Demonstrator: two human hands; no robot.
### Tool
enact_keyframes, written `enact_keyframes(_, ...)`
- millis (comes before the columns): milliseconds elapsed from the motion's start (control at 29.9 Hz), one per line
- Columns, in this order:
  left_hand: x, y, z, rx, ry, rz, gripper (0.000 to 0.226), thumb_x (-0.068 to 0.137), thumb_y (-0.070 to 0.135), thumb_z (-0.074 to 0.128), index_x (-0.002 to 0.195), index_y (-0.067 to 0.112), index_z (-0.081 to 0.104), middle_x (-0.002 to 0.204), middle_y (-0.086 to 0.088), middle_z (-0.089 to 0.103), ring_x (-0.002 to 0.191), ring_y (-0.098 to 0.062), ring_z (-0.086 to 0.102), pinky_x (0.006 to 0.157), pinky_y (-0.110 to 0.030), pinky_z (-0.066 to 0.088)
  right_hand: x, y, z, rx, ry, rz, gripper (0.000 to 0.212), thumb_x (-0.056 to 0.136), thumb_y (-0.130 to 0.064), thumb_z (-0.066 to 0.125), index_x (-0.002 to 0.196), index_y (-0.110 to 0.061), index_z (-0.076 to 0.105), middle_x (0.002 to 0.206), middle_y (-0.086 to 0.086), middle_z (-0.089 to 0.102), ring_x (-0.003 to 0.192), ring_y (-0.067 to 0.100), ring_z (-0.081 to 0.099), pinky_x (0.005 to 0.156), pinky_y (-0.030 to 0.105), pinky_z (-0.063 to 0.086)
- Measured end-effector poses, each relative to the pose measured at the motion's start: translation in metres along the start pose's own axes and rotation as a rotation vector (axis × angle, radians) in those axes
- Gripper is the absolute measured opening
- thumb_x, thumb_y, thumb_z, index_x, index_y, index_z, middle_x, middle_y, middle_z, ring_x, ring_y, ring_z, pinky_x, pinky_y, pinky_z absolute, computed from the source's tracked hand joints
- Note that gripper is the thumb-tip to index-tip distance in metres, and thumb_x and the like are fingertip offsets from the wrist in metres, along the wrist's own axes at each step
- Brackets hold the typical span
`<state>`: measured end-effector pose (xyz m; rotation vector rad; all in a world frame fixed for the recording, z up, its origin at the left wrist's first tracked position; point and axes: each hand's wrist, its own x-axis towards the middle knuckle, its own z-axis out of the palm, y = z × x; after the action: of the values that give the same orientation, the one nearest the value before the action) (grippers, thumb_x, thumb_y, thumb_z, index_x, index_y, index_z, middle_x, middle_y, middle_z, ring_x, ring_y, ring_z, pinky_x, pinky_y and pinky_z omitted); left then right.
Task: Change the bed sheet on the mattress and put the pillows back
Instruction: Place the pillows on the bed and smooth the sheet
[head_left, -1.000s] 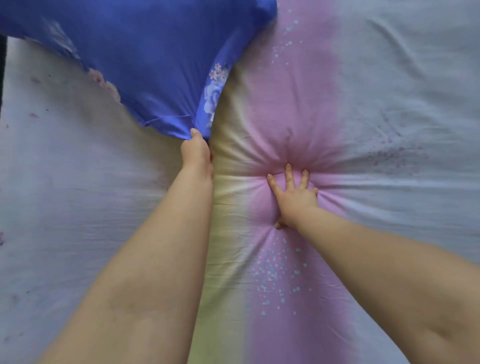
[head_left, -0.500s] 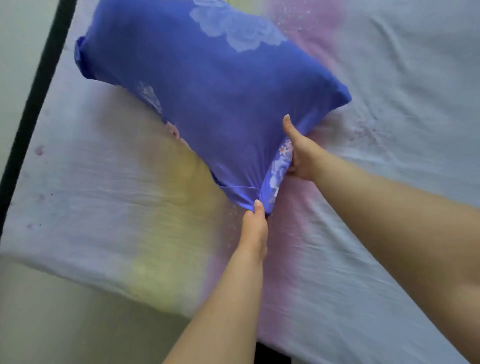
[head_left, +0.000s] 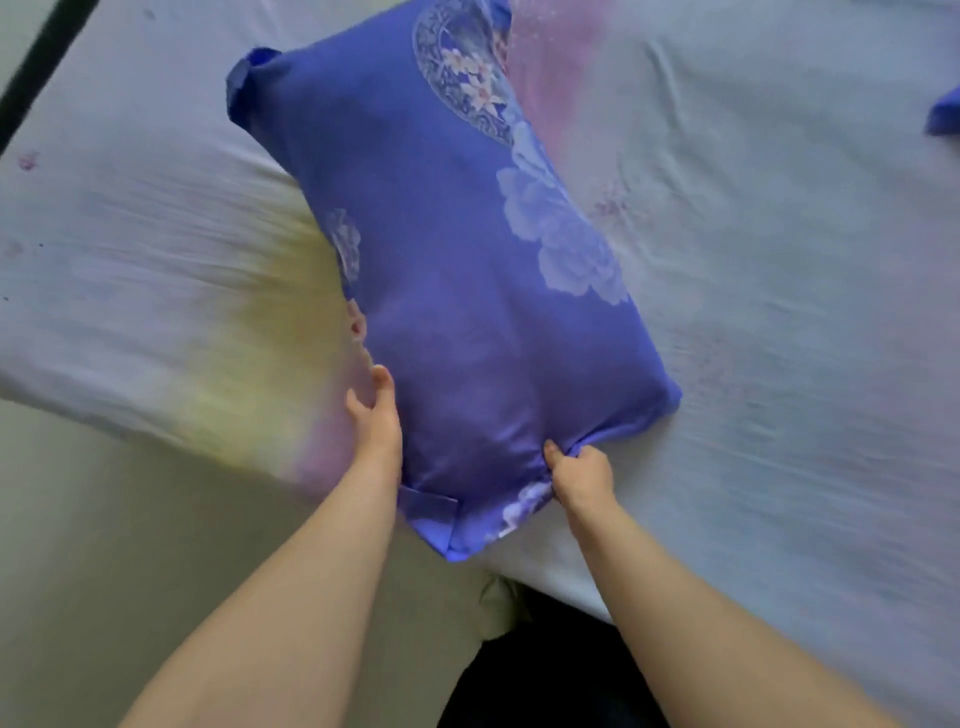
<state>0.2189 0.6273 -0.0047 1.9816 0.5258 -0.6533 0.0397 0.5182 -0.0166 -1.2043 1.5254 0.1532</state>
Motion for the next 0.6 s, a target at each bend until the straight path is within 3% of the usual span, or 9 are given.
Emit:
enact_keyframes(67,0.008,-0.013,0.015,0.113,-0.128,0.077,0.126,0.052,0.09,0.059,0.15,0.023,0.019,0.152,0.004,0.034,0.137,-0.015,0.036,0.115,-0.042,0.029,-0.019,0.027,-0.016,-0.042,0.047,-0.042,0.034,0.091,-0.02,0.06,0.061,-0.006,0.05,0.077,0.017,0.059,0.076,0.024,0.055,0.067,0.031,0.035)
enact_keyframes(134,-0.009,-0.027,0.022,0.158,-0.178,0.064,0.13,0.042,0.087,0.068,0.147,0.023,0.025,0.146,0.005,0.042,0.132,-0.013,0.043,0.113,-0.04,0.033,-0.041,0.05,-0.032,-0.076,0.081,-0.049,0.039,0.091,-0.02,0.06,0.056,-0.013,0.043,0.082,0.024,0.063,0.081,0.032,0.06,0.068,0.033,0.035)
enact_keyframes(267,-0.087,-0.058,0.006,0.12,-0.347,0.118,0.06,0.087,0.039,0.064,0.137,0.012,0.046,0.136,-0.002,0.055,0.122,-0.017,0.053,0.109,-0.038,0.038,-0.081,0.085,-0.072,-0.19,0.022,-0.011,0.037,0.093,-0.018,0.054,0.058,-0.009,0.045,0.094,0.03,0.063,0.096,0.04,0.06,0.078,0.037,0.041)
enact_keyframes(334,-0.134,-0.067,-0.002,0.139,-0.405,0.11,0.051,0.092,0.033,0.059,0.135,0.007,0.05,0.134,-0.006,0.057,0.12,-0.019,0.055,0.107,-0.039,0.04,-0.111,0.101,-0.101,-0.146,0.091,0.035,0.024,0.091,-0.018,0.054,0.081,0.003,0.059,0.107,0.031,0.062,0.102,0.041,0.058,0.083,0.037,0.043)
enact_keyframes(368,-0.155,-0.069,-0.003,0.161,-0.423,0.088,0.05,0.093,0.032,0.057,0.134,0.004,0.051,0.132,-0.008,0.057,0.119,-0.02,0.055,0.106,-0.04,0.042,-0.125,0.111,-0.115,-0.102,0.167,0.051,0.028,0.09,-0.021,0.055,0.099,0.006,0.059,0.115,0.031,0.058,0.107,0.04,0.055,0.088,0.038,0.042)
enact_keyframes(468,-0.21,-0.075,-0.012,0.235,-0.464,0.005,0.045,0.095,0.033,0.054,0.126,0.001,0.054,0.121,-0.01,0.06,0.111,-0.025,0.059,0.1,-0.044,0.047,-0.165,0.127,-0.16,0.018,0.368,0.027,0.064,0.088,-0.037,0.061,0.134,0.0,0.037,0.14,0.023,0.035,0.127,0.035,0.04,0.106,0.037,0.031)
enact_keyframes(602,-0.271,-0.074,-0.026,0.196,-0.533,-0.005,0.031,0.097,0.033,0.051,0.115,0.009,0.055,0.108,-0.01,0.062,0.102,-0.025,0.06,0.098,-0.046,0.048,-0.185,0.127,-0.223,0.073,0.339,-0.042,0.097,0.082,-0.06,0.058,0.151,-0.013,0.011,0.156,0.008,0.013,0.142,0.025,0.022,0.114,0.038,0.022)
